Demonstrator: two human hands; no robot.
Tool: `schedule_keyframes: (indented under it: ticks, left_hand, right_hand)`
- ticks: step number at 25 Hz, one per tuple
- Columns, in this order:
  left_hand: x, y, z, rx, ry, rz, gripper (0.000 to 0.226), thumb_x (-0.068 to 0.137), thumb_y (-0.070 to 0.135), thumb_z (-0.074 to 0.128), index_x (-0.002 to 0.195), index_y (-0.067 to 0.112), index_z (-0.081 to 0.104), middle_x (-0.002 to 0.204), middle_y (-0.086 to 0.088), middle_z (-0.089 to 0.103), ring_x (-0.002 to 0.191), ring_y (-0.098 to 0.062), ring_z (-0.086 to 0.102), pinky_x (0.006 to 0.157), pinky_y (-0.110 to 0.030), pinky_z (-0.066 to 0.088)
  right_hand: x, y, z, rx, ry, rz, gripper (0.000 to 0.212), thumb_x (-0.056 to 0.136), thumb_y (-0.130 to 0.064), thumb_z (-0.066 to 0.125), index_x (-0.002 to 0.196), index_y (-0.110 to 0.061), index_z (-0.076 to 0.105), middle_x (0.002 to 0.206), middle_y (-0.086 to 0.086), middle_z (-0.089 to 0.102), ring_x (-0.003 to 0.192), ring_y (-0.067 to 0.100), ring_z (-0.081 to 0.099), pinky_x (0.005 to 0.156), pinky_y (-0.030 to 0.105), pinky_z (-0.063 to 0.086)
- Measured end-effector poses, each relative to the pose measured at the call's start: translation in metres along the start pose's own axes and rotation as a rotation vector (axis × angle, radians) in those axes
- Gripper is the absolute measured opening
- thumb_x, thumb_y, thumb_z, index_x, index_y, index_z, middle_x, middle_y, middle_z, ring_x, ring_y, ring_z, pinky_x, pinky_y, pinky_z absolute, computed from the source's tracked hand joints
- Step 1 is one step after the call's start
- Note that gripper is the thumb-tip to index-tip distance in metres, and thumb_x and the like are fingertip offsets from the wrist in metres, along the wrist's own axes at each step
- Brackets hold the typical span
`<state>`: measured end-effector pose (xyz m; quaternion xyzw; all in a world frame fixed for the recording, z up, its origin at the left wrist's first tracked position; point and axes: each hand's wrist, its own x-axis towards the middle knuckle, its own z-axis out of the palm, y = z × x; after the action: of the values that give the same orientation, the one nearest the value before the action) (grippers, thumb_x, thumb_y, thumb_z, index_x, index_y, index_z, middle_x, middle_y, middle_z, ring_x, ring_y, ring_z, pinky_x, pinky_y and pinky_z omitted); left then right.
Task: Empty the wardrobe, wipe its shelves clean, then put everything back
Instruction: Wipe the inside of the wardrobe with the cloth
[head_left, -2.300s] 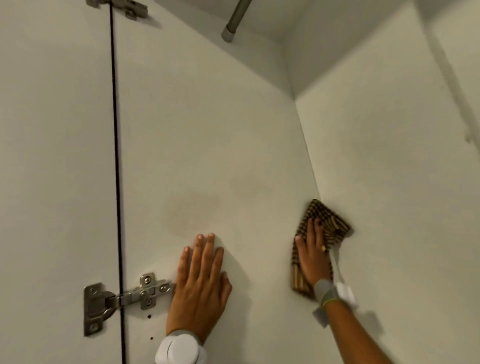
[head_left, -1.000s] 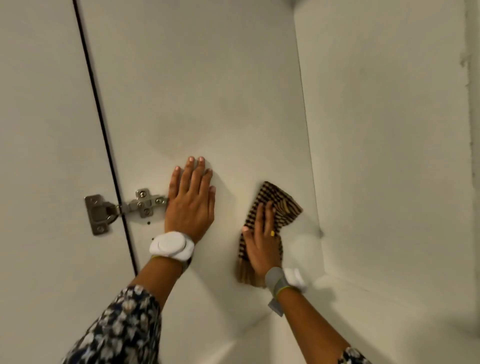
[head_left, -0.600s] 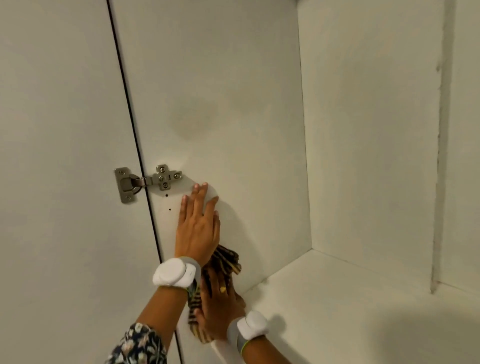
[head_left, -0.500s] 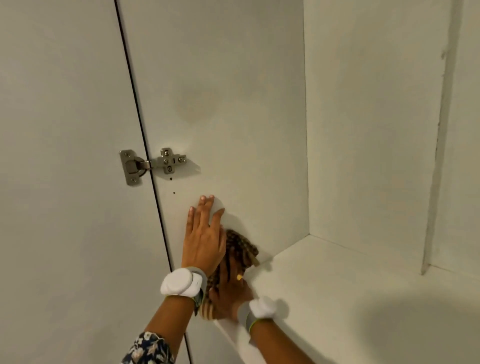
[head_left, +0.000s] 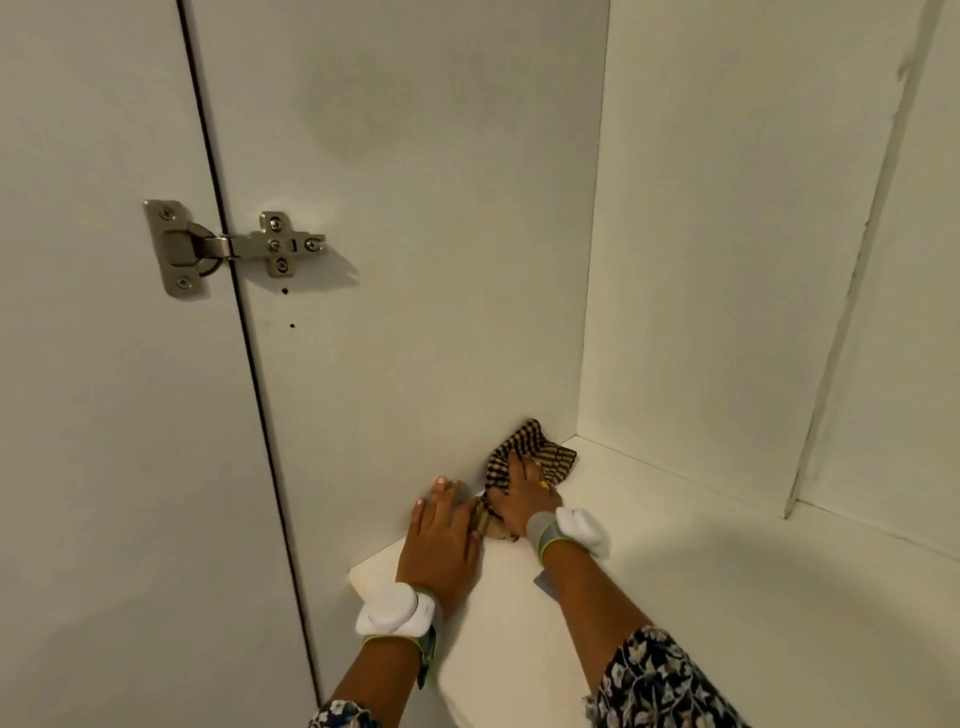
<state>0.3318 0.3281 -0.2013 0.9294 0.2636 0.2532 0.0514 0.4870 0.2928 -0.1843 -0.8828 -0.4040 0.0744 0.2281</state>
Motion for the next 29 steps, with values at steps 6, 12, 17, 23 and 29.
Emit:
schedule_keyframes:
  ticks: [6, 12, 17, 23, 29]
  left_hand:
    - [0.002, -0.011, 0.010, -0.065, -0.117, 0.001, 0.050, 0.100, 0.031, 0.029, 0.147, 0.016, 0.028, 0.160, 0.005, 0.000, 0.145, -0.010, -0.015, 0.112, -0.025, -0.016]
    - [0.004, -0.009, 0.013, -0.156, -0.105, -0.023, 0.047, 0.100, 0.023, 0.033, 0.146, 0.013, 0.030, 0.160, 0.002, 0.006, 0.146, -0.011, -0.011, 0.112, -0.025, -0.016]
    - [0.000, -0.004, 0.005, -0.171, -0.137, -0.025, 0.046, 0.101, 0.020, 0.031, 0.146, 0.011, 0.029, 0.159, -0.005, 0.012, 0.148, -0.017, -0.002, 0.117, -0.033, -0.007]
    - [-0.046, -0.008, -0.020, -0.066, -0.276, -0.061, 0.050, 0.102, 0.034, 0.019, 0.149, 0.018, 0.025, 0.158, -0.004, 0.019, 0.147, -0.021, 0.009, 0.118, -0.046, -0.003]
    - [-0.111, -0.025, -0.031, -0.200, -0.188, 0.048, 0.048, 0.103, 0.033, 0.022, 0.149, 0.019, 0.027, 0.158, 0.000, 0.020, 0.146, -0.019, 0.011, 0.119, -0.041, 0.003]
  right_hand:
    - [0.053, 0.051, -0.024, -0.017, 0.044, 0.111, 0.070, 0.096, -0.047, 0.039, 0.152, -0.021, 0.005, 0.160, 0.007, 0.001, 0.146, 0.028, 0.006, 0.118, 0.045, 0.011]
    - [0.043, 0.055, -0.026, -0.003, 0.060, 0.137, 0.069, 0.095, -0.050, 0.040, 0.151, -0.022, 0.011, 0.159, 0.007, 0.006, 0.145, 0.030, 0.013, 0.118, 0.044, 0.012]
    - [-0.036, 0.025, -0.012, -0.001, 0.103, 0.078, 0.061, 0.094, -0.046, 0.043, 0.147, -0.023, 0.023, 0.155, 0.006, 0.019, 0.140, 0.028, 0.025, 0.117, 0.042, 0.015]
    - [-0.137, -0.014, 0.007, -0.006, 0.157, 0.152, 0.057, 0.093, -0.045, 0.044, 0.144, -0.024, 0.029, 0.154, 0.004, 0.022, 0.139, 0.026, 0.026, 0.117, 0.045, 0.010]
    - [-0.225, -0.035, 0.011, 0.028, 0.225, 0.175, 0.051, 0.093, -0.040, 0.047, 0.140, -0.021, 0.037, 0.150, 0.004, 0.030, 0.135, 0.029, 0.033, 0.113, 0.043, 0.023]
